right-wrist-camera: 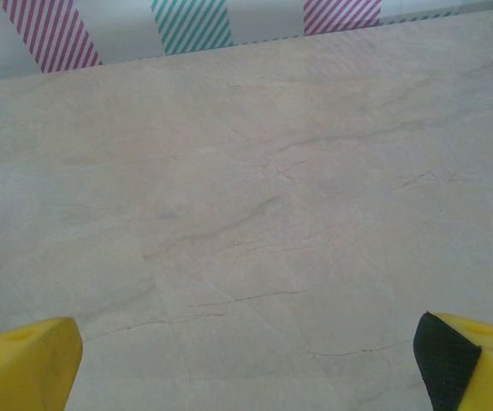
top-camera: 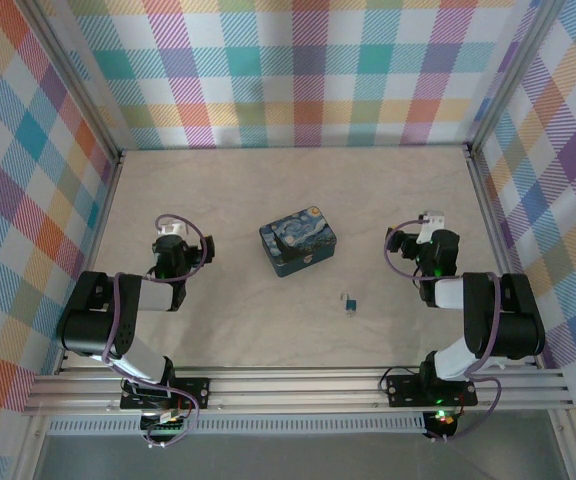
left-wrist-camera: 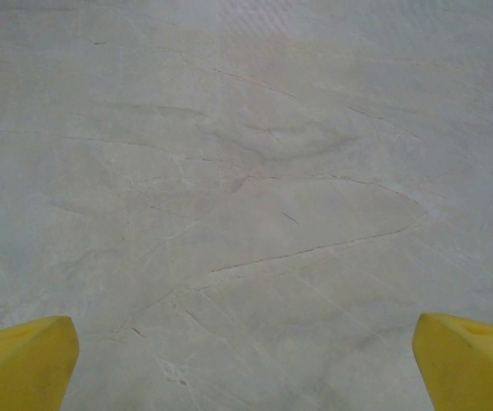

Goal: Unlock the padlock with the key

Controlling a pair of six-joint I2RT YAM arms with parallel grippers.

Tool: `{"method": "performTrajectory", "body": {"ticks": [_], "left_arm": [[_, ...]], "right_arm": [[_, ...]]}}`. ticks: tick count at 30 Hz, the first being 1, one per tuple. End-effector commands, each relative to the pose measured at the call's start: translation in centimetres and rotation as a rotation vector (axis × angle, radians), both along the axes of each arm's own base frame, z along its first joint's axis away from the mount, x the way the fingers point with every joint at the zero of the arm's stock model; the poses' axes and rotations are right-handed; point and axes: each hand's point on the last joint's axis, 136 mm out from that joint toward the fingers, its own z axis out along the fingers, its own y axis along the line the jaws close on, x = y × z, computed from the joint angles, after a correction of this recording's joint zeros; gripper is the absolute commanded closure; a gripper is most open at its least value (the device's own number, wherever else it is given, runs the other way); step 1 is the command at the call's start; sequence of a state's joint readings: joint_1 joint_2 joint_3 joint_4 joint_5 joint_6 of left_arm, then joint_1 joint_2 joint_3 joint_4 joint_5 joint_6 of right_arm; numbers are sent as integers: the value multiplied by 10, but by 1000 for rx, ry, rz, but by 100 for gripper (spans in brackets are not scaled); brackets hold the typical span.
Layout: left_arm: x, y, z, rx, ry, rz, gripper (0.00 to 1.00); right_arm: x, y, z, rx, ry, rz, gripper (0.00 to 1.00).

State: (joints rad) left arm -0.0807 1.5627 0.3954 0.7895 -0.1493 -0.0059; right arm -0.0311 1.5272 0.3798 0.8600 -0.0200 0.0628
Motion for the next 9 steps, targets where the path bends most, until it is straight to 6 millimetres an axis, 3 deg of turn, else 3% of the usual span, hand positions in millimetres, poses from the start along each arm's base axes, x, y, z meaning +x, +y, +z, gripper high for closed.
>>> {"method": "performTrajectory", "body": {"ticks": [1, 9], "left_arm": [[9, 2, 14, 12, -47, -5, 0], [9, 1, 13, 14, -44, -6, 0]], "right_arm": [[3, 5, 4, -13, -14, 26, 0], [5, 12, 2, -51, -1, 41, 0]]}}
